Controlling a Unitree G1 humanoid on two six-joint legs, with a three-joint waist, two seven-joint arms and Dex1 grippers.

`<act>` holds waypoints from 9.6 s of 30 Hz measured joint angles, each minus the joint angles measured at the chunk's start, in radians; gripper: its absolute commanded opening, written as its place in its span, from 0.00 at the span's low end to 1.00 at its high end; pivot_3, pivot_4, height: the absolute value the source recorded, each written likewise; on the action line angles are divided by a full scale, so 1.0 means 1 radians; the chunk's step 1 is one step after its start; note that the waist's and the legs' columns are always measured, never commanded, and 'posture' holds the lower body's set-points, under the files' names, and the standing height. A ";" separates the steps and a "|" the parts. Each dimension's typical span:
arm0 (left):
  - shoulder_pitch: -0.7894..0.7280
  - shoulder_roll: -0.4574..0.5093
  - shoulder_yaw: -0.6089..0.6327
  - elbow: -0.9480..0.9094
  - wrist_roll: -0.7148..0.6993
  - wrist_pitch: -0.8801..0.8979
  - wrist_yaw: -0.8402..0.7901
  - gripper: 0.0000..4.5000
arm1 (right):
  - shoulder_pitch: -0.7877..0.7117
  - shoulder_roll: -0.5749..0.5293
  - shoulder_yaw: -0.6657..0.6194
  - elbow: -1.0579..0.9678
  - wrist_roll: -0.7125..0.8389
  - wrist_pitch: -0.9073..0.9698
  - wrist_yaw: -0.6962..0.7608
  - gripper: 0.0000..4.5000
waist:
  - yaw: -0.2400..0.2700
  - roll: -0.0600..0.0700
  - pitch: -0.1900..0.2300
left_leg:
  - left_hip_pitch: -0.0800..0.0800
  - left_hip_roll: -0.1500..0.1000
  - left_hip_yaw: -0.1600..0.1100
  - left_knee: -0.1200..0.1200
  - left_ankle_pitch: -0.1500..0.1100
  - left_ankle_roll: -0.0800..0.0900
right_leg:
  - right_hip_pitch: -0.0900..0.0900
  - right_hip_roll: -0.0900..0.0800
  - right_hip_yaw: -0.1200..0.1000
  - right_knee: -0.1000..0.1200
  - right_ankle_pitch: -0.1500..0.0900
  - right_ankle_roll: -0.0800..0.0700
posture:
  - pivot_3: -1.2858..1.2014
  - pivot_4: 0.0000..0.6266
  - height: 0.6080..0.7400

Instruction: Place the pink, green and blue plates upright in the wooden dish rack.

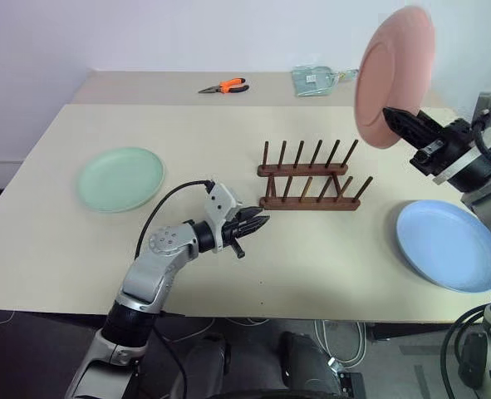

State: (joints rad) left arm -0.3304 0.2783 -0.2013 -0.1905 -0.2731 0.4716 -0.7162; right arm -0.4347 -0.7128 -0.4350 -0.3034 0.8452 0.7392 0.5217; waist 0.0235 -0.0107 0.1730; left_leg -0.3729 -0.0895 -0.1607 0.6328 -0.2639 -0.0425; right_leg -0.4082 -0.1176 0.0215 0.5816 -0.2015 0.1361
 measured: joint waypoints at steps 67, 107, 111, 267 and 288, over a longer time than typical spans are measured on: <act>0.052 0.028 -0.003 -0.037 -0.023 0.032 0.048 0.23 | -0.543 0.032 0.722 1.612 -1.258 -1.119 -0.132 0.01 | -0.042 0.001 0.000 | 0.004 0.000 0.004 -0.002 0.001 -0.001 | 0.000 0.001 0.003 0.002 0.001 0.000 | 0.52 0.24 1.00; 0.063 0.055 0.028 -0.043 -0.045 0.024 0.011 0.23 | -0.176 -0.130 0.205 0.430 0.041 -0.021 0.512 0.01 | -0.033 0.002 0.001 | 0.001 0.001 0.003 0.000 0.000 0.000 | -0.001 0.000 0.001 0.002 0.000 0.001 | 0.52 0.24 1.00; 0.068 0.055 0.028 -0.050 -0.047 0.025 0.013 0.23 | -0.234 -0.129 0.224 0.553 0.020 0.010 0.574 0.07 | -0.033 0.002 0.001 | 0.001 0.001 0.003 0.000 0.000 0.000 | -0.001 0.000 0.001 0.002 0.000 0.001 | 0.52 0.24 1.00; 0.039 0.211 -0.011 -0.164 -0.234 0.108 -0.094 0.81 | 0.588 -0.086 0.145 -0.079 -0.495 0.042 -0.103 0.50 | -0.010 -0.002 0.002 | 0.000 0.011 0.020 -0.001 -0.001 0.002 | -0.002 -0.001 0.003 -0.003 -0.002 0.001 | 0.52 0.24 1.00; 0.008 0.192 0.108 -0.024 -0.181 0.017 -0.049 0.81 | -0.405 0.012 -0.110 -0.136 0.090 0.092 -0.162 0.01 | -0.013 -0.008 0.000 | 0.000 0.019 0.018 -0.005 -0.002 0.002 | -0.002 0.004 -0.007 -0.003 0.001 -0.002 | 0.52 0.24 1.00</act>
State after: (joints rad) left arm -0.3221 0.4702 -0.0938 -0.2142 -0.4539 0.4887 -0.7654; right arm -0.8395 -0.7008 -0.5452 -0.4393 0.9354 0.8316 0.3602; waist 0.0104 -0.0189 0.1734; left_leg -0.3731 -0.0709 -0.1424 0.6277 -0.2659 -0.0404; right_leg -0.4098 -0.1133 0.0142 0.5791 -0.2004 0.1339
